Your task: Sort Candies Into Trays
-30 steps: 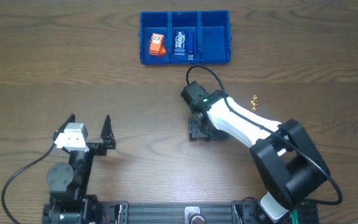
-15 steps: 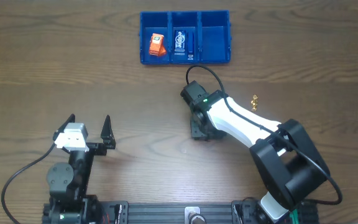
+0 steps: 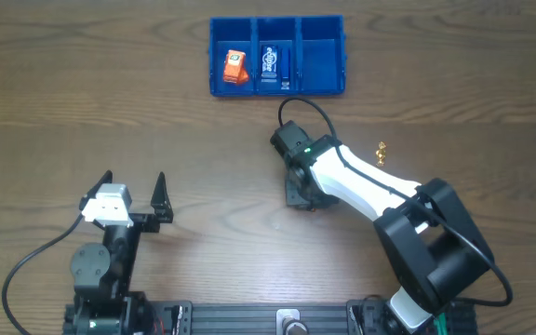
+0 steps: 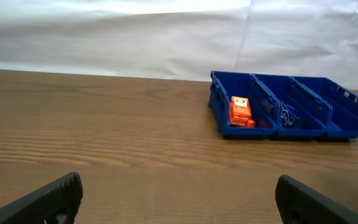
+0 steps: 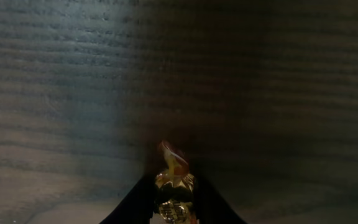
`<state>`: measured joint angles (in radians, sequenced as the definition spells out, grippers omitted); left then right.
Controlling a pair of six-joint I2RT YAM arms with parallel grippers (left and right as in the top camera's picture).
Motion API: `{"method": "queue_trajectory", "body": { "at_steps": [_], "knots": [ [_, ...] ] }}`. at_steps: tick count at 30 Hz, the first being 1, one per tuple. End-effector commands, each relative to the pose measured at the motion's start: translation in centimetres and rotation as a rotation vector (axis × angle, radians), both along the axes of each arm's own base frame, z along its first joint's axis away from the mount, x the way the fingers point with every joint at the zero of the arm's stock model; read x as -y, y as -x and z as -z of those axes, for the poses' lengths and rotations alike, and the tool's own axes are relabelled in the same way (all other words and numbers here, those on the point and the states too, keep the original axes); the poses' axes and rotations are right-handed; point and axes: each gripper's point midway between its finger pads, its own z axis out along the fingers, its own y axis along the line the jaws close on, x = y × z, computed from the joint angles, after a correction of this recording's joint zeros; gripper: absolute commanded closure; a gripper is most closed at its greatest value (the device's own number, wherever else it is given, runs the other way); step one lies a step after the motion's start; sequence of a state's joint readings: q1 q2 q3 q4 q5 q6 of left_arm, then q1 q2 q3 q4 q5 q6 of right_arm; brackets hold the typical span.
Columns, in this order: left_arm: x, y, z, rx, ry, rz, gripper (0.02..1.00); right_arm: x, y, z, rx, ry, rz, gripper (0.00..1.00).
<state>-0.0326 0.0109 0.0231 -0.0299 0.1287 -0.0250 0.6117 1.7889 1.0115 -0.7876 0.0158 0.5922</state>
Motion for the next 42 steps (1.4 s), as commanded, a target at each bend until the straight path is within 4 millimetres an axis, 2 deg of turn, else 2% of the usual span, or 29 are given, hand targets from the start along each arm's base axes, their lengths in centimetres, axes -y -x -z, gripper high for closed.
{"method": "queue_trajectory", "body": {
  "at_steps": [1,5,8,13,14,18,20,22,26,31,36,42],
  "knots": [
    [0.2,0.1,1.6,-0.047,-0.01,0.013,0.02,0.6,0.1,0.5,-0.001,0.024,0.009,0.82],
    [0.2,0.1,1.6,-0.047,-0.01,0.013,0.023,0.3,-0.4,0.1,0.019,0.01,0.012,0.842],
    [0.2,0.1,1.6,-0.047,-0.01,0.013,0.023,-0.2,-2.1,-1.8,0.094,-0.006,0.011,0.849],
    [0.2,0.1,1.6,-0.047,-0.01,0.013,0.02,0.1,-6.7,-8.0,0.234,0.01,0.001,0.875],
    [0.2,0.1,1.6,-0.047,-0.01,0.013,0.02,0.6,-9.2,-11.0,0.307,0.026,0.008,0.879],
    [0.2,0.1,1.6,-0.047,-0.01,0.013,0.02,1.5,-14.0,-16.8,0.467,0.011,0.03,0.919],
    [0.2,0.1,1.6,-0.047,-0.01,0.013,0.02,2.6,-16.3,-19.1,0.542,0.015,0.077,0.919],
    [0.2,0.1,1.6,-0.047,-0.01,0.013,0.02,3.9,-18.9,-20.5,0.622,0.034,0.128,0.919],
    [0.2,0.1,1.6,-0.047,-0.01,0.013,0.02,4.3,-23.3,-20.3,0.73,0.038,0.103,0.919],
    [0.2,0.1,1.6,-0.047,-0.01,0.013,0.02,3.7,-27.4,-17.3,0.784,0.036,0.094,0.919],
    [0.2,0.1,1.6,-0.047,-0.01,0.013,0.02,3.4,-29.2,-15.0,0.8,0.032,0.098,0.915],
    [0.2,0.1,1.6,-0.047,-0.01,0.013,0.02,3.2,-29.8,-15.1,0.825,0.023,0.102,0.842]
  ]
}}
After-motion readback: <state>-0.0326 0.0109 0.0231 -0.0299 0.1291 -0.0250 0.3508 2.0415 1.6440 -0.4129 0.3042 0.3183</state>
